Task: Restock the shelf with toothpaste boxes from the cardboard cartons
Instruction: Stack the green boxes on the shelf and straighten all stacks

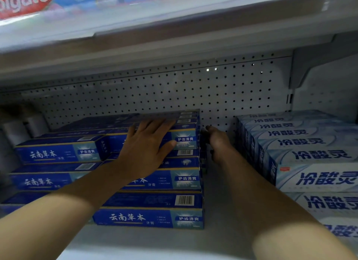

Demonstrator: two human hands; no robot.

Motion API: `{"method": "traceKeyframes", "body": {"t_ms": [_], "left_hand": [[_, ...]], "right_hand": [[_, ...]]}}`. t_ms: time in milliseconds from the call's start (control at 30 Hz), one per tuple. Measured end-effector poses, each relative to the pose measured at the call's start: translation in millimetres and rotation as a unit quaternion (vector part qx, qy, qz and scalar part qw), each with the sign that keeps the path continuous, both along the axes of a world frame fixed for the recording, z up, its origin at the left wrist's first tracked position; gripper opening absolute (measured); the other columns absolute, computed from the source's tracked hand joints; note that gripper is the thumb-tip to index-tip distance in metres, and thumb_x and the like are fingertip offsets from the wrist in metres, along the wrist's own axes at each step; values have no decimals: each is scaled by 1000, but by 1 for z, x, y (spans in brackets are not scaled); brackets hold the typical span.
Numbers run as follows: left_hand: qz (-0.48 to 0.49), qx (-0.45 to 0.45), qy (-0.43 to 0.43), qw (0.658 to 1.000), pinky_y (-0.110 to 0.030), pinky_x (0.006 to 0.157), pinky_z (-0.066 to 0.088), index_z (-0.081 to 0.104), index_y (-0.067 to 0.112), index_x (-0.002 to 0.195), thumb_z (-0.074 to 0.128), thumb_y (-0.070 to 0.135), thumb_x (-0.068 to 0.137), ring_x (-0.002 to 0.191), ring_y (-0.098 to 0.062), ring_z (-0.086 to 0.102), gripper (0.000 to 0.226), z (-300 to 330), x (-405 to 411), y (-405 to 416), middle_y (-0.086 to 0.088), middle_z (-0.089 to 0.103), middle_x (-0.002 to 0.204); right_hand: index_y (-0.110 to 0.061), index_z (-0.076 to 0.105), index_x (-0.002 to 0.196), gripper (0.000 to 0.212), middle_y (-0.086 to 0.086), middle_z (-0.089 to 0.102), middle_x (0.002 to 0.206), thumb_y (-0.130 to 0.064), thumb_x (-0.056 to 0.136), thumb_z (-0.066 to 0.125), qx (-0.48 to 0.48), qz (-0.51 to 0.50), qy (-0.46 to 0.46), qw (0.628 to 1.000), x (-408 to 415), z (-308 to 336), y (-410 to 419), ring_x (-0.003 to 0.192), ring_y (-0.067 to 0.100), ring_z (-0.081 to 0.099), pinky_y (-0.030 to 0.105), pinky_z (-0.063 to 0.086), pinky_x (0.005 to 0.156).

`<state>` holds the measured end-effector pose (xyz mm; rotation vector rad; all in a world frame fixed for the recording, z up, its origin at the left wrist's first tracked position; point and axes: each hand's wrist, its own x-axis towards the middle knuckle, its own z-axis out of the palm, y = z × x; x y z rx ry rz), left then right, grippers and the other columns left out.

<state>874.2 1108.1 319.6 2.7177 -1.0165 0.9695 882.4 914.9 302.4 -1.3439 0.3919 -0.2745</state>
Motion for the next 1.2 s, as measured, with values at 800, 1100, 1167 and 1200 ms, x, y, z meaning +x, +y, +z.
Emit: {"method": "traceKeyframes", "body": {"t_ms": [800, 1100, 1167, 1200], "left_hand": [[8, 2, 13, 1000, -50, 102, 29, 45, 21, 137, 16, 60, 84, 127, -29, 42, 72, 2, 8, -2, -4, 51, 136], [15, 8, 16, 1000, -49, 103, 28, 44, 22, 138, 15, 60, 84, 128, -28, 41, 72, 5, 6, -2, -4, 50, 138], [13, -1, 18, 1000, -51, 103, 28, 46, 21, 137, 16, 59, 84, 127, -29, 43, 71, 6, 5, -1, -4, 52, 135], [11, -6, 20, 1000, -51, 103, 28, 47, 21, 136, 17, 58, 85, 126, -30, 44, 70, 7, 4, -1, -5, 53, 134]], "right_hand": [[-4, 50, 128, 52, 17, 57, 124, -37, 104, 18, 59, 41, 35, 997, -6, -19, -4, 76, 19, 55, 34, 44, 73], [-1, 48, 129, 47, 18, 56, 126, -31, 104, 22, 117, 2, 38, 992, -7, -19, -5, 107, 29, 57, 34, 41, 80], [-2, 46, 131, 45, 19, 54, 129, -30, 104, 24, 106, -17, 40, 993, -7, -20, -5, 113, 30, 54, 35, 41, 81], [-2, 47, 131, 45, 19, 55, 127, -30, 103, 24, 99, -18, 43, 994, -7, -20, -5, 111, 30, 55, 36, 42, 80]]}}
